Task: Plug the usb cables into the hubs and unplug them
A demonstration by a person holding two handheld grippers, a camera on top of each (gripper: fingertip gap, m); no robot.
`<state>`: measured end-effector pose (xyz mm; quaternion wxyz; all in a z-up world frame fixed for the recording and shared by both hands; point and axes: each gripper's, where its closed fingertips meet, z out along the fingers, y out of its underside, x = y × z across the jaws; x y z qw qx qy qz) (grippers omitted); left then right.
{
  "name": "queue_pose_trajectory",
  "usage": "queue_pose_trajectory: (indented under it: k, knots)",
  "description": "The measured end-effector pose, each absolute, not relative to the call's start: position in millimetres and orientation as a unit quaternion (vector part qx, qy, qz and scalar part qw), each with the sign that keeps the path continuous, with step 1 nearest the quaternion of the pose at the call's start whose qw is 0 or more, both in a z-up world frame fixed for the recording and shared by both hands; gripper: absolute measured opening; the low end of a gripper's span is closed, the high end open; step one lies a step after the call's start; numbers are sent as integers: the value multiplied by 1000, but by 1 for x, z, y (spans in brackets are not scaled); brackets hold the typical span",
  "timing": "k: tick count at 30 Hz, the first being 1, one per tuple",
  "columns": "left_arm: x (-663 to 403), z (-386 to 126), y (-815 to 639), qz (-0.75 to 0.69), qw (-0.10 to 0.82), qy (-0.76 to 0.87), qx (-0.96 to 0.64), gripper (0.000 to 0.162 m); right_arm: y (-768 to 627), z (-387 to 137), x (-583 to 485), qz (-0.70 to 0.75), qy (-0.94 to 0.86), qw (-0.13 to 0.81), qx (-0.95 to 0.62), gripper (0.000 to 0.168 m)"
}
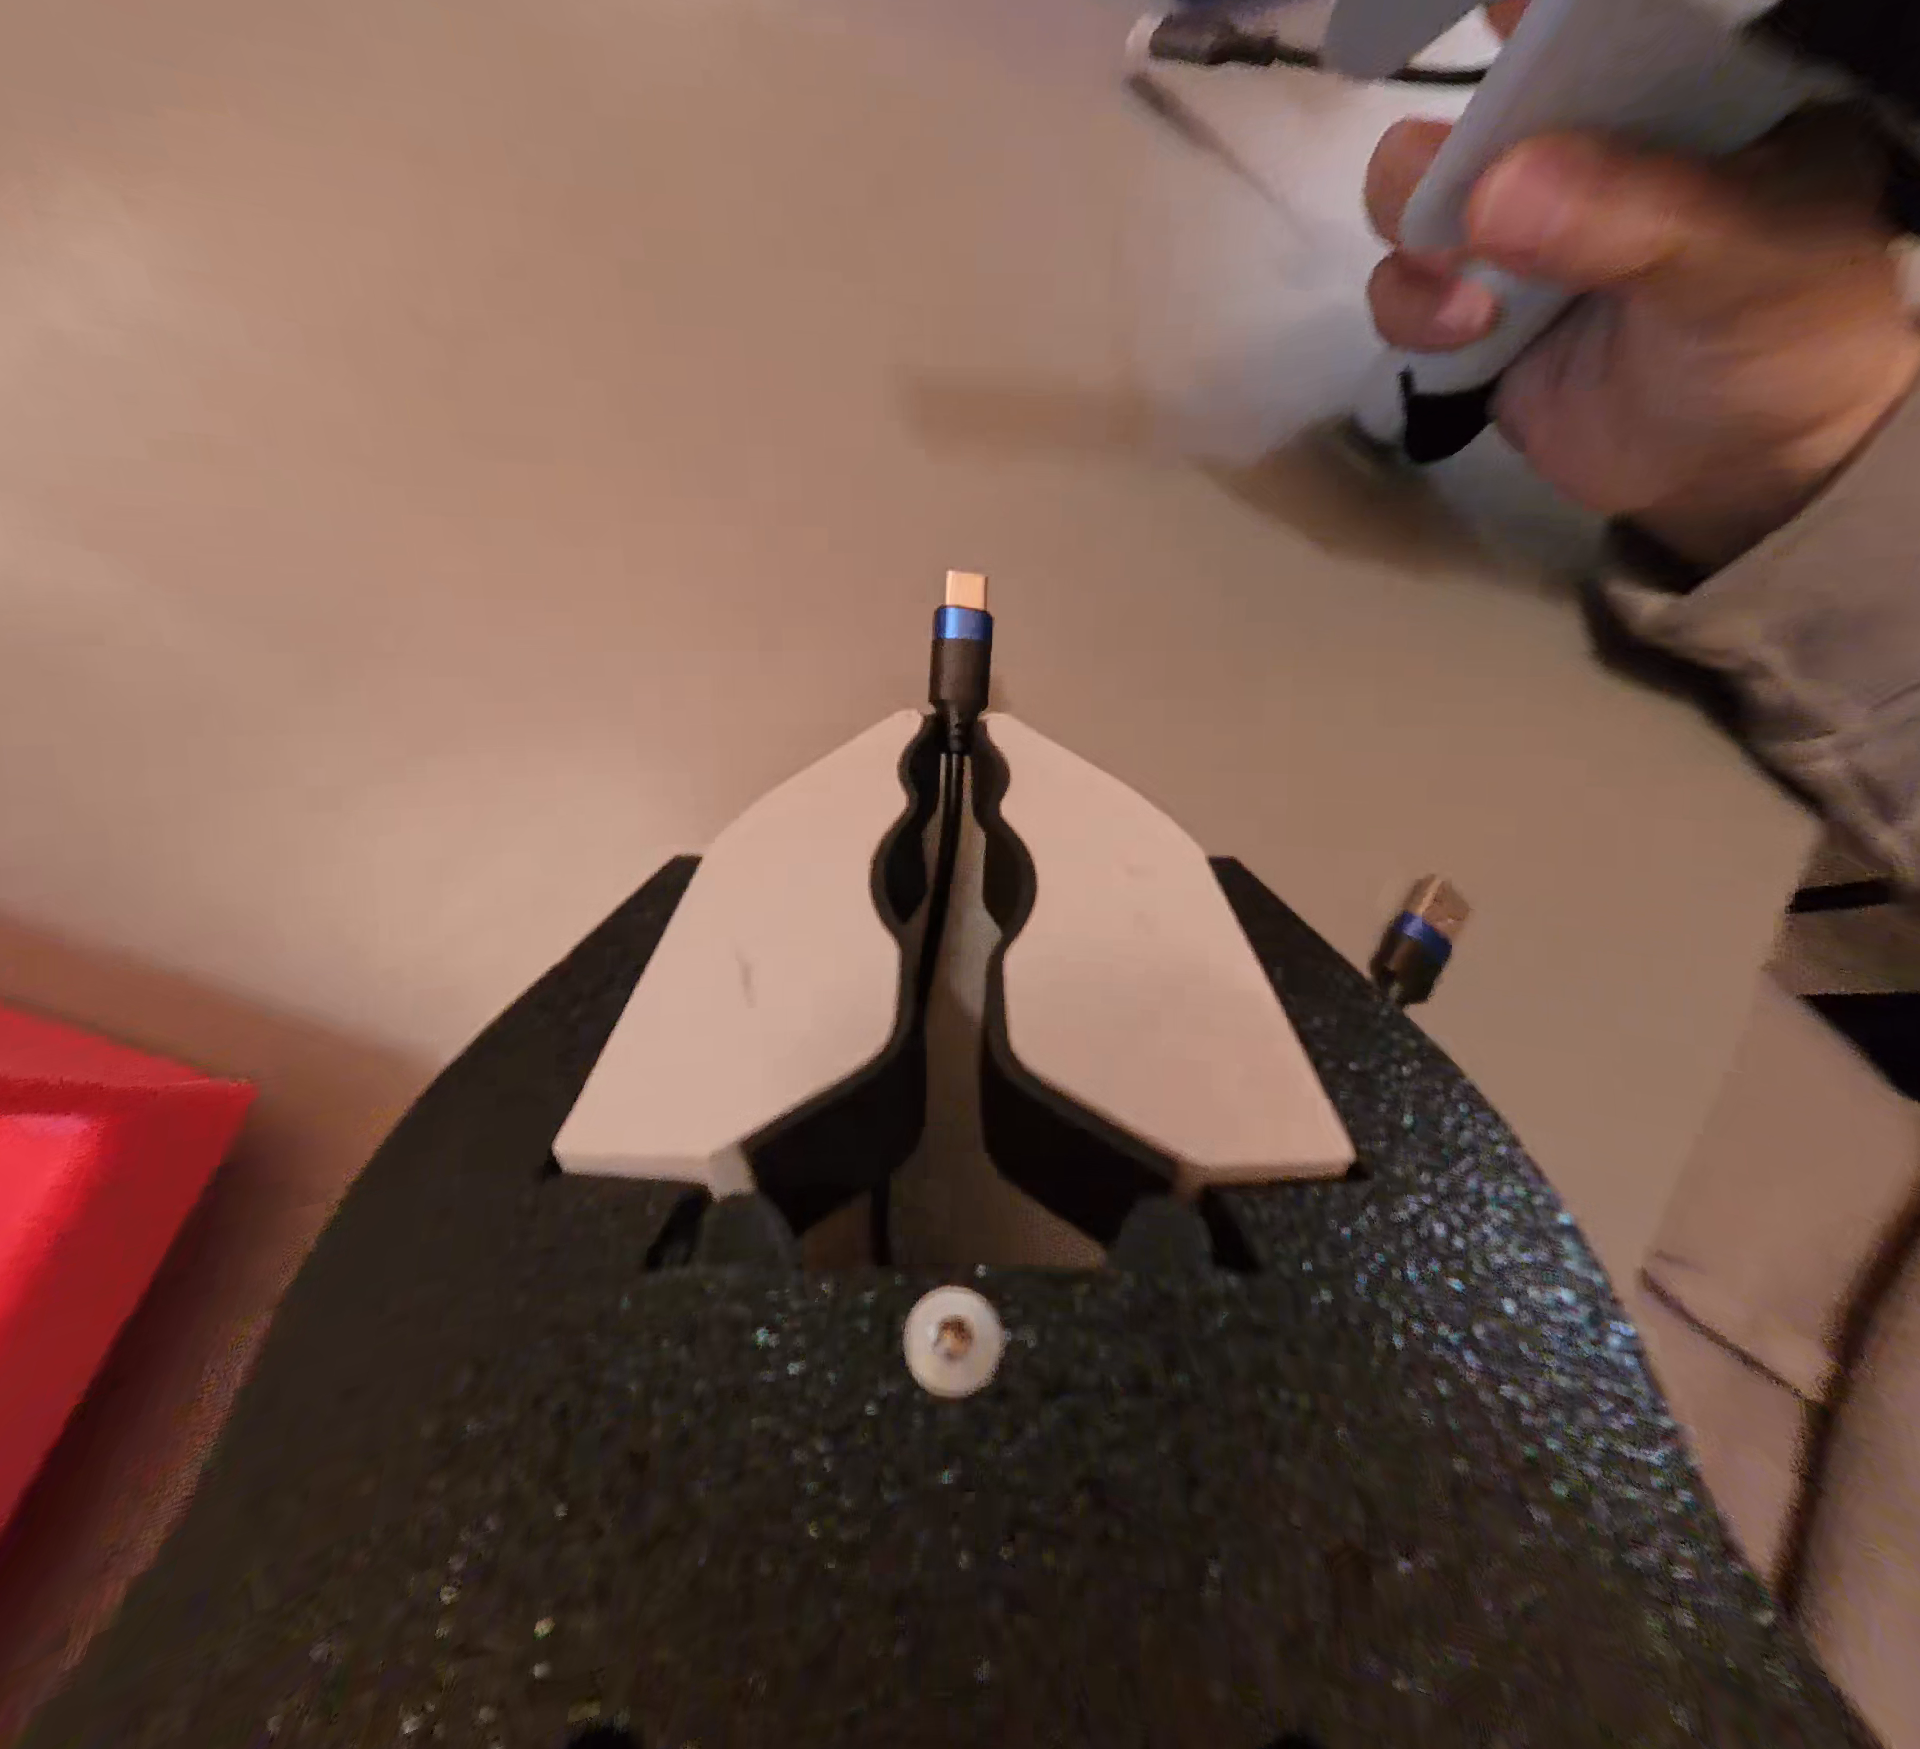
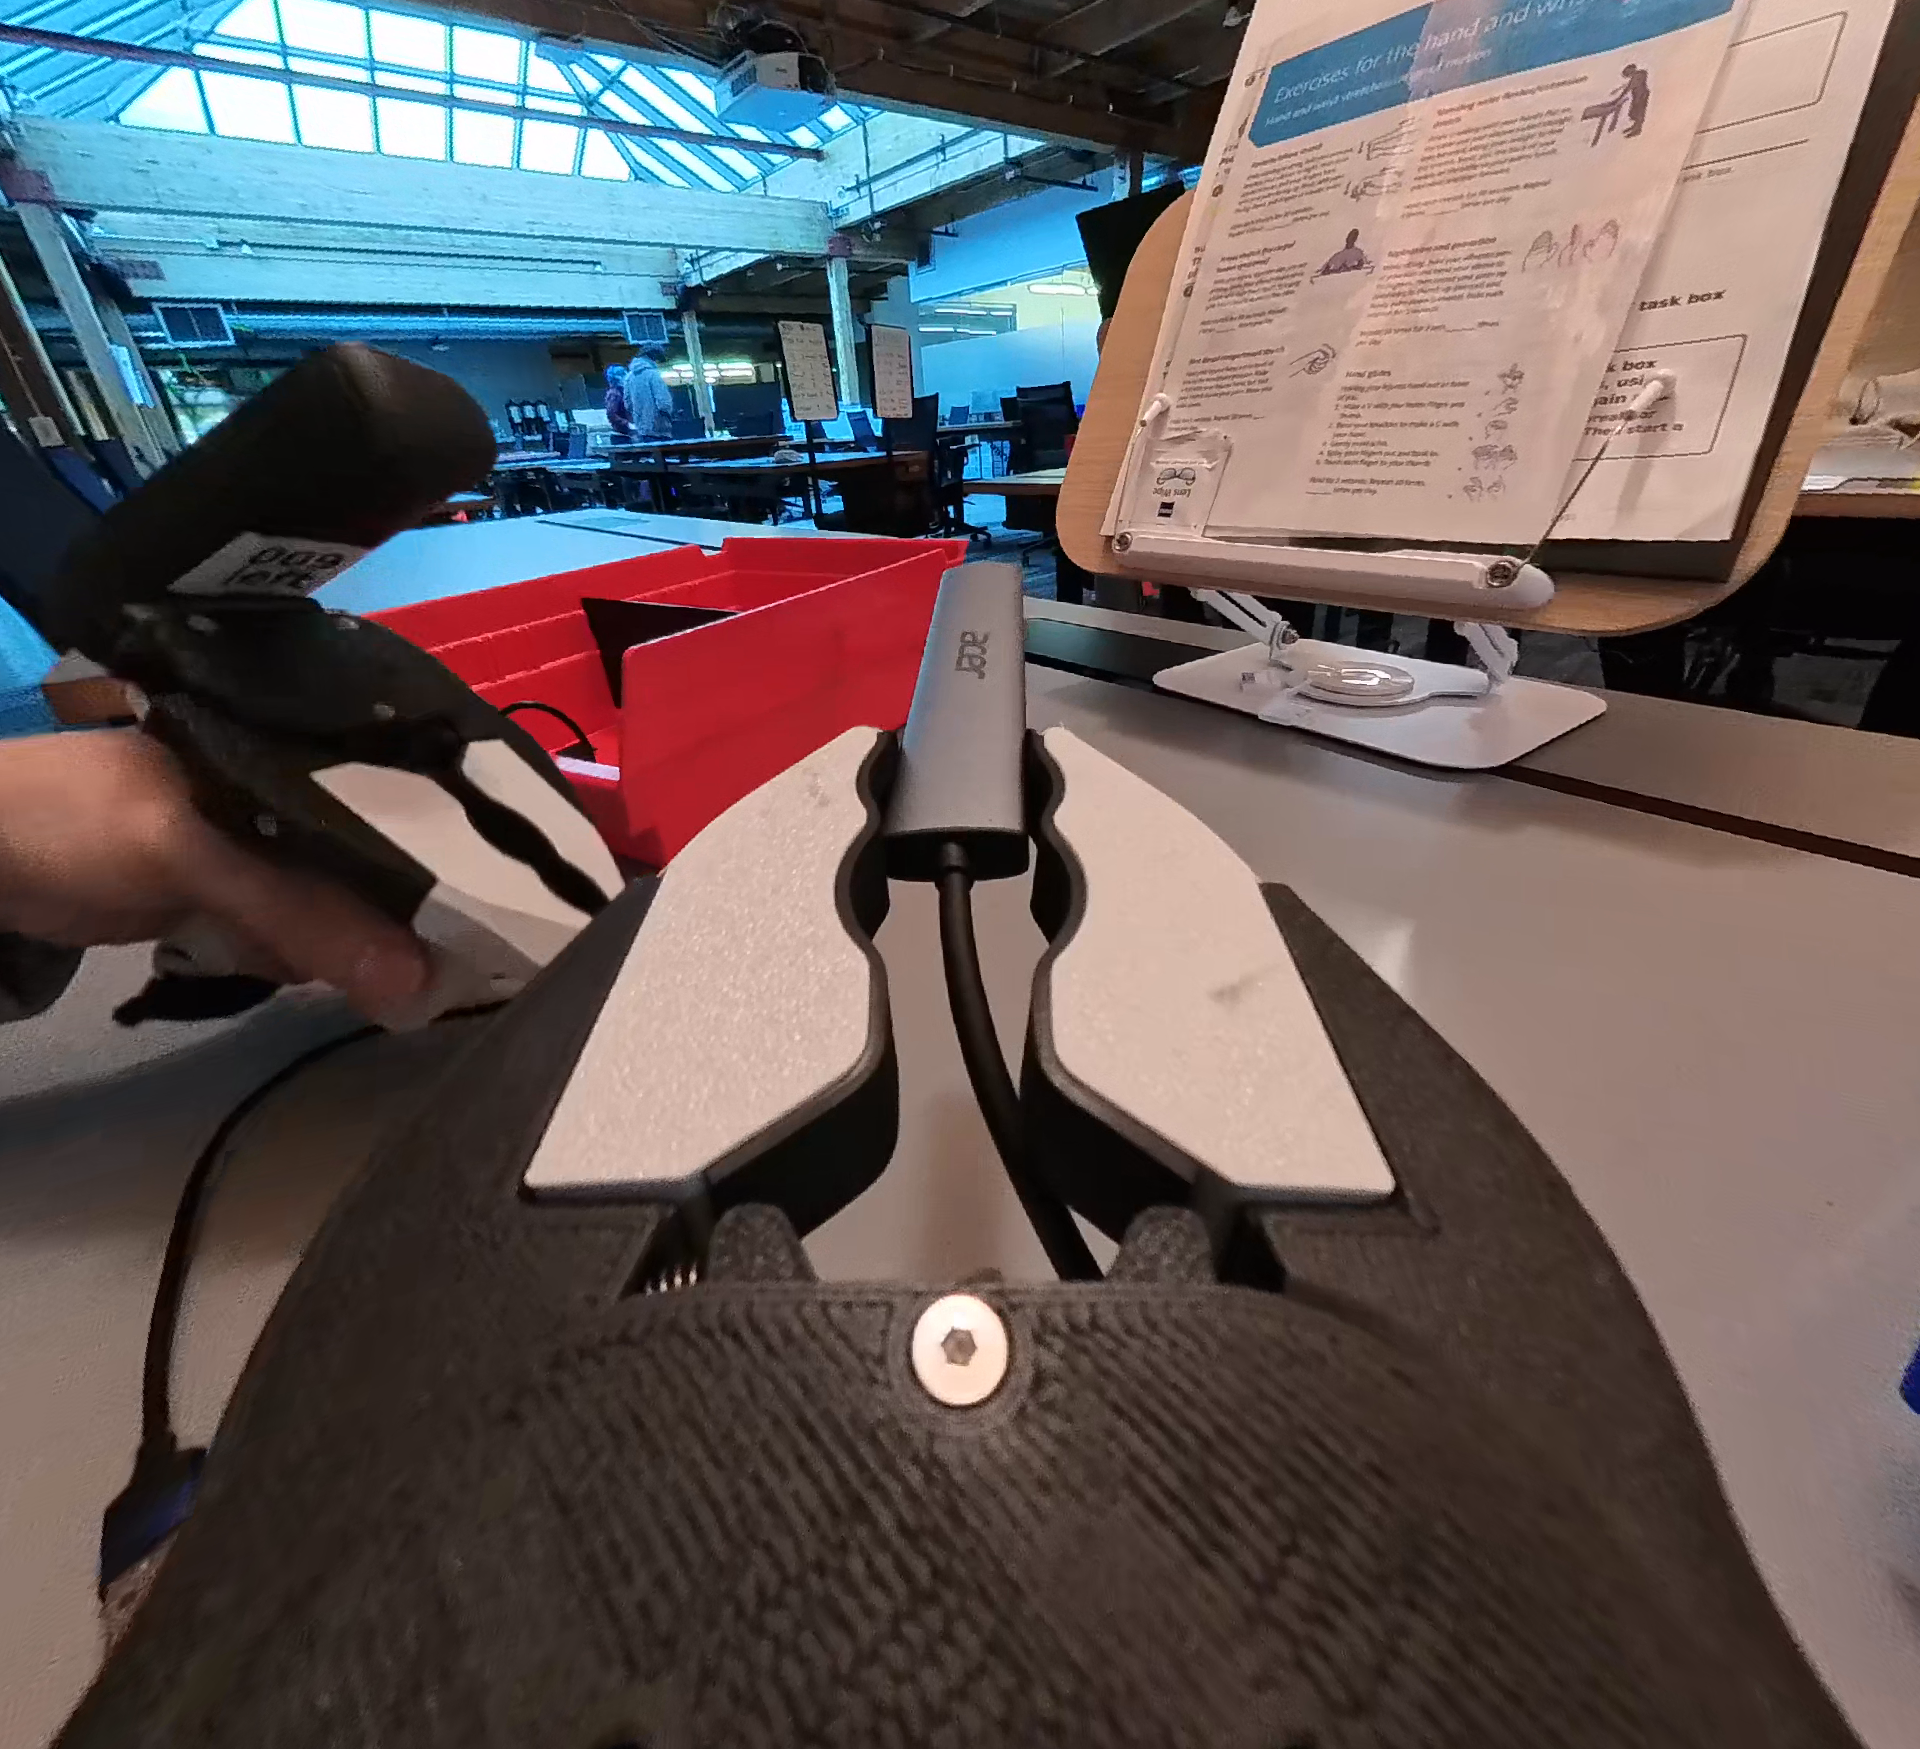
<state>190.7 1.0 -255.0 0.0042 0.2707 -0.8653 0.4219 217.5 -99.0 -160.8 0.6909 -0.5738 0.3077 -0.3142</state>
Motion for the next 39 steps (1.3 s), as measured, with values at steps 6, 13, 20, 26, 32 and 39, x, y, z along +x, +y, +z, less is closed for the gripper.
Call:
queue_pose_trajectory:
  k: [6,13,20,26,32,39]
  knots:
    - [187,-230,-9,470,86,-821,312,4,-95,-161,215,-305,295,694,-581,23]
    - [188,-182,-25,456,10,-850,264,5,-89,-163,213,-299,283,691,-595,23]
    - [195,-171,-41,438,-3,-864,248,5,-82,-167,212,-308,271,673,-615,23]
    - [194,-176,-44,434,3,-866,248,5,-79,-169,212,-314,267,665,-623,23]
    - [196,-180,-45,439,16,-860,259,5,-77,-170,212,-320,264,658,-628,23]
    - [197,-184,-49,442,12,-854,275,4,-78,-170,214,-338,269,647,-628,24]
